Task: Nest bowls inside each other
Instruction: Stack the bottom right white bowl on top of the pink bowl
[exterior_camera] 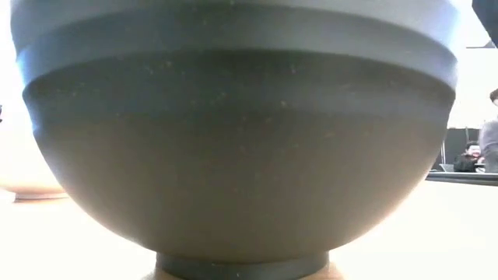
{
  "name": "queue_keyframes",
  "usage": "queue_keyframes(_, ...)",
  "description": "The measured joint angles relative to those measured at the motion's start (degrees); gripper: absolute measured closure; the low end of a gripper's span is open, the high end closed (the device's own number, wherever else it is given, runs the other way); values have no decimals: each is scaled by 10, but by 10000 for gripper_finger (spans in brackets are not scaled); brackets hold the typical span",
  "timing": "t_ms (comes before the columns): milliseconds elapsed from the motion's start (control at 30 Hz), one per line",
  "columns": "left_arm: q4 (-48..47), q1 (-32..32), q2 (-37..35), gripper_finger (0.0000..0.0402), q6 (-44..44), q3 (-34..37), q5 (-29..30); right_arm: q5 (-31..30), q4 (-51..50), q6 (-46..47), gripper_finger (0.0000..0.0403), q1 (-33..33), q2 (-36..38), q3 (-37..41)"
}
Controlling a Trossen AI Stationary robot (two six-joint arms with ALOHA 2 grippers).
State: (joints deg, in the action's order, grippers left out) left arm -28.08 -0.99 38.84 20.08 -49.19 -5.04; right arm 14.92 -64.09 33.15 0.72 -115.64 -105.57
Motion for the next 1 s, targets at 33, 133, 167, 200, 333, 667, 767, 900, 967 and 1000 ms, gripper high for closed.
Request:
queue_keyframes(33,-1,0,-2,401,0,0,0,-4,-7,-3,394,0,-10,-6)
queue_keyframes(133,0,0,-7,401,0,0,0,-42,-42,-18,394,-1,-35,-26)
queue_keyframes(167,0,0,-9,401,0,0,0,-54,-56,-23,394,-1,-42,-32)
queue_keyframes(200,0,0,-11,401,0,0,0,-61,-67,-28,394,-1,-47,-38)
queue_keyframes(333,0,0,-18,401,0,0,0,-74,-71,-37,394,-1,-61,-52)
queue_keyframes(667,-1,0,-20,401,2,0,0,-85,-73,-49,394,-7,-83,-52)
queue_keyframes(767,-1,0,-20,401,2,0,0,-85,-75,-55,394,-8,-83,-44)
queue_keyframes(900,-1,0,-18,401,2,0,0,-86,-73,-66,394,-7,-83,-40)
queue_keyframes(967,-1,0,-17,401,2,0,0,-86,-73,-67,393,-8,-83,-37)
queue_keyframes(1000,-1,0,-18,401,2,0,0,-85,-72,-69,391,-8,-83,-36)
